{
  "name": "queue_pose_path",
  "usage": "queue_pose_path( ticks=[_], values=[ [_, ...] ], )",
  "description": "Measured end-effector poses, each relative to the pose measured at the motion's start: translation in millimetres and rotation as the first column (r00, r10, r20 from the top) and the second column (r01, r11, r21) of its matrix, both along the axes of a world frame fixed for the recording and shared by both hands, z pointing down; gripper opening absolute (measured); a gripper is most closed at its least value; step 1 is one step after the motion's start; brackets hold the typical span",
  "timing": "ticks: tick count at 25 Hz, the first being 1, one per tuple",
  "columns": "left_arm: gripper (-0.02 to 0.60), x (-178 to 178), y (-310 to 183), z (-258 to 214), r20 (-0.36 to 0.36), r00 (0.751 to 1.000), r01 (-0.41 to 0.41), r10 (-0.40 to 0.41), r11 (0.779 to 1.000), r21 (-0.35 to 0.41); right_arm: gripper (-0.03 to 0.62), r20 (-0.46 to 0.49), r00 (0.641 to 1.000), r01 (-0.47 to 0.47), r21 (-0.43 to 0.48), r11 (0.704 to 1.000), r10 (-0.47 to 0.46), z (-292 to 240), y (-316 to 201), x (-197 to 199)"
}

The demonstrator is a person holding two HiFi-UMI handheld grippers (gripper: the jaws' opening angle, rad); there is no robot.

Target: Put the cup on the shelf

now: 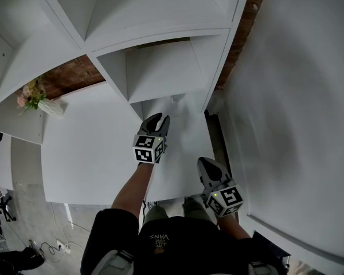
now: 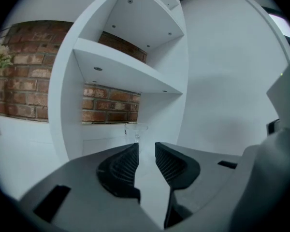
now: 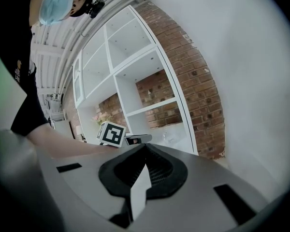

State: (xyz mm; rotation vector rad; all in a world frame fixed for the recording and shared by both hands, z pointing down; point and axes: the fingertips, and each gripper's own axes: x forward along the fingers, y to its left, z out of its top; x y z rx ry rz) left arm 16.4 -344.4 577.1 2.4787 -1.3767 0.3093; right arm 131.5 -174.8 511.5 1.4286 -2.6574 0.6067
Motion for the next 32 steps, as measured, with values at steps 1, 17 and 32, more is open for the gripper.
queue_pose_path(
  ticks=[1,17,32],
  values=[
    [0.109,-1.1,6.2,-1.7,0.001,1.0,-0.007,0.007,1.0,-0.001,-0.002,0.0,1.0,-0.005,0.003,1.0,0.005,-1.9,1.0,-1.8],
    [0.009,-29.6,86.5,-48.8,-0.036,0.993,-0.114,0.115,0.993,0.041,-0.002,-0.035,0.996,-0.081,0.046,0.996,0.083,-27.8,27.0,-30.6],
    [0.008,-74.8,163.2,-85.9,-0.024,0.981,-0.192,0.195,0.977,0.092,-0.002,-0.066,0.986,-0.148,0.088,0.985,0.154,-44.3,52.2,-56.7]
  ],
)
